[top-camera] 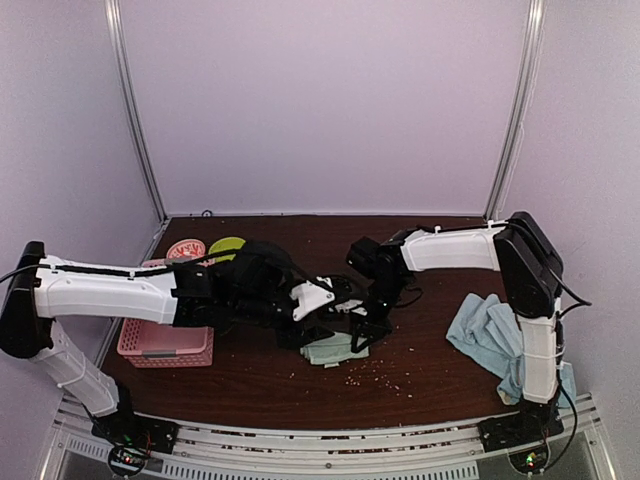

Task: Roll the towels
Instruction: Roll the towel at the center of the board, then pick up the towel from the center of the board.

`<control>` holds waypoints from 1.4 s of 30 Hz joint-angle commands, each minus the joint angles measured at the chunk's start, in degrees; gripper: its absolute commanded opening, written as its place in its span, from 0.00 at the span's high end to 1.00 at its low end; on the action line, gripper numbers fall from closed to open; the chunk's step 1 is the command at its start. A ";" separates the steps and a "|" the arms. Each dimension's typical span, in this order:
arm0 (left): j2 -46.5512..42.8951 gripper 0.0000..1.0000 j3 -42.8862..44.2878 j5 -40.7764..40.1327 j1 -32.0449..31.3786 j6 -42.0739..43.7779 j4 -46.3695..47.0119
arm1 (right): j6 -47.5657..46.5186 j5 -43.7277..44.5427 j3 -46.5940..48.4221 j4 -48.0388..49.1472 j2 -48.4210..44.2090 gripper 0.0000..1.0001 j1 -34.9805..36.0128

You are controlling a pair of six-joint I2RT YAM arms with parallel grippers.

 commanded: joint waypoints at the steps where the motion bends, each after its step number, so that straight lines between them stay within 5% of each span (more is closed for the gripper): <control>1: 6.63 0.39 2.73 -10.73 -2.93 5.61 -0.61 | 1.45 0.56 -1.06 -12.77 8.33 0.78 0.34; 13: 20.77 0.37 9.76 -9.50 -3.36 7.46 -3.23 | 2.88 0.37 1.46 -13.72 9.71 0.78 -0.07; 22: 28.78 0.36 17.86 0.49 -3.43 7.45 -14.33 | 2.88 0.34 1.78 -13.26 10.05 0.79 -0.09; 34: 33.93 0.43 18.18 -18.10 -6.08 8.51 -13.49 | 2.77 -1.15 2.18 -14.73 10.38 0.79 -0.06; 42: 33.30 0.72 17.08 -20.86 -6.61 9.31 -12.95 | 0.43 -3.97 1.35 -16.41 5.03 0.70 -0.30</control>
